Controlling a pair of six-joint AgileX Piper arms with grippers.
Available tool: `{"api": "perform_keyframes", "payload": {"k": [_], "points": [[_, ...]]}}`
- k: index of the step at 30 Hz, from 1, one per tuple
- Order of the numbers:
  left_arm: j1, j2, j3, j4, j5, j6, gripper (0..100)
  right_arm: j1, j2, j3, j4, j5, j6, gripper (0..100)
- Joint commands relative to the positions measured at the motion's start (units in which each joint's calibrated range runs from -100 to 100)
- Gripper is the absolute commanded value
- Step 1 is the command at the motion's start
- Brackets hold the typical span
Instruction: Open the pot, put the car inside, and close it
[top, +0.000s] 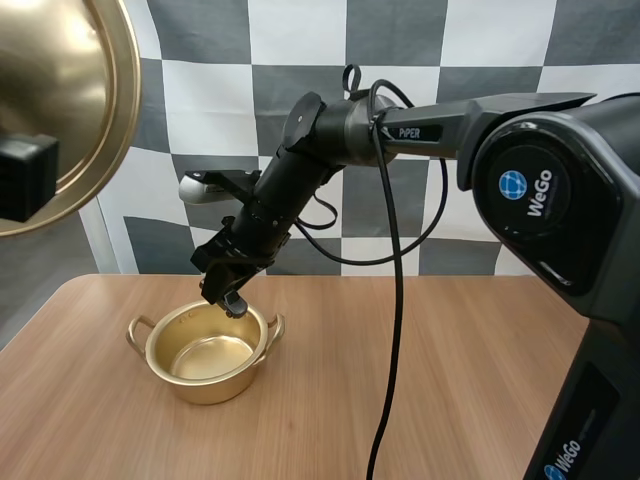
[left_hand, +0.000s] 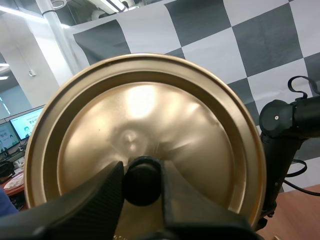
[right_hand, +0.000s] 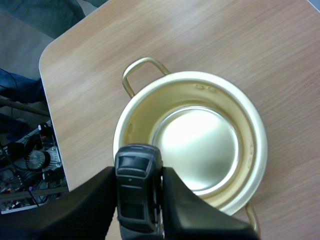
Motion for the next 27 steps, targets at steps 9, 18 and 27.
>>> {"api": "perform_keyframes", "payload": {"k": [9,18,27], "points": [[0.05,0.0,0.0,0.0,0.0,0.0,0,0.7,4.6,0.0,2.7,0.1,-2.6,0],[0.05,-0.4,0.0,0.0,0.0,0.0,0,1.0,8.7,-0.4,2.8,0.1,-5.3,0],[0.05,-0.4,0.0,0.0,0.0,0.3,0,1.8,13.7,-5.4,3.4,0.1,-5.4,0]]}}
